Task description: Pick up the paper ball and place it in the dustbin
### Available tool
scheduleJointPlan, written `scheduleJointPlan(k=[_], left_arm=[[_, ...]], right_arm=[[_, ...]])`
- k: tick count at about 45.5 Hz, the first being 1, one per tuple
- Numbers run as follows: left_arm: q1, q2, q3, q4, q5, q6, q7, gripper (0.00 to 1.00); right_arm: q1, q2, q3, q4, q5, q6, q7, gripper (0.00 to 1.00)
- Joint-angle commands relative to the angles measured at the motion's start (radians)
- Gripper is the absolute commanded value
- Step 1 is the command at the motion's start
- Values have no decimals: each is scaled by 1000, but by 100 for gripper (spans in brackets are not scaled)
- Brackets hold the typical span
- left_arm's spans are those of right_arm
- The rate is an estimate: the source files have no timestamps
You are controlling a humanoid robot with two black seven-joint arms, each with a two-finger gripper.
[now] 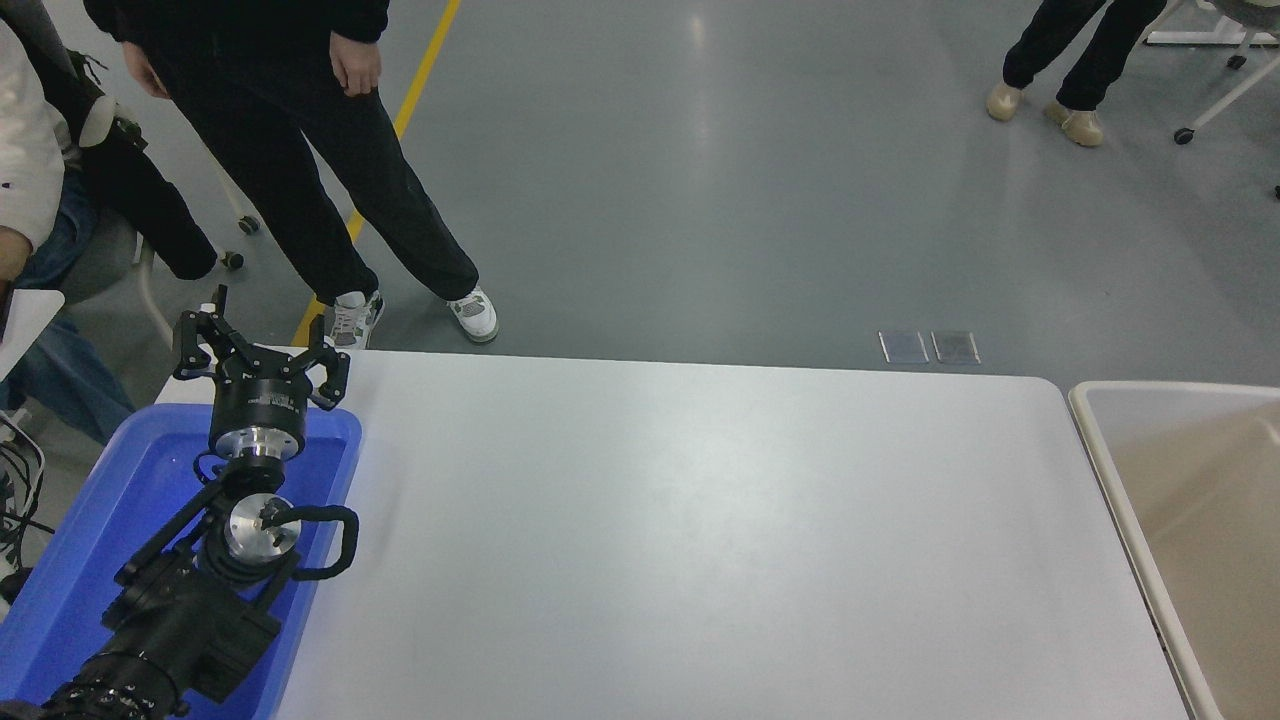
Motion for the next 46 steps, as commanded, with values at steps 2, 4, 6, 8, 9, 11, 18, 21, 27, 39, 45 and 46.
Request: scheduleJointPlan(k=[2,4,6,8,9,11,18,21,27,39,45,46], left_arm=[[0,1,0,0,0,0,0,99],[0,1,0,0,0,0,0,99],[1,-1,0,0,0,0,0,99],[0,-1,0,0,0,0,0,99],[0,-1,0,0,0,0,0,99],[0,1,0,0,0,0,0,99],[0,1,0,0,0,0,0,99],[0,-1,0,0,0,0,0,99],[0,-1,0,-3,0,0,0,99],[0,-1,0,0,0,0,0,99],[0,-1,0,0,0,0,0,99],[0,-1,0,0,0,0,0,99]], right_arm=[[94,-51,84,262,-18,-46,0,100],[87,-30,145,269,0,-43,3,100],[73,-1,197,270,32,-33,6,100],[53,27,235,270,72,-29,9,100],[47,39,252,270,94,-27,10,100],[41,65,285,270,140,-26,12,100],[11,166,378,259,290,-20,58,100],[-7,205,409,253,309,0,87,100],[-61,284,478,236,315,57,122,100],[-177,393,579,198,316,143,161,100],[-231,447,645,131,316,203,175,100],[-236,459,654,117,315,214,175,100]])
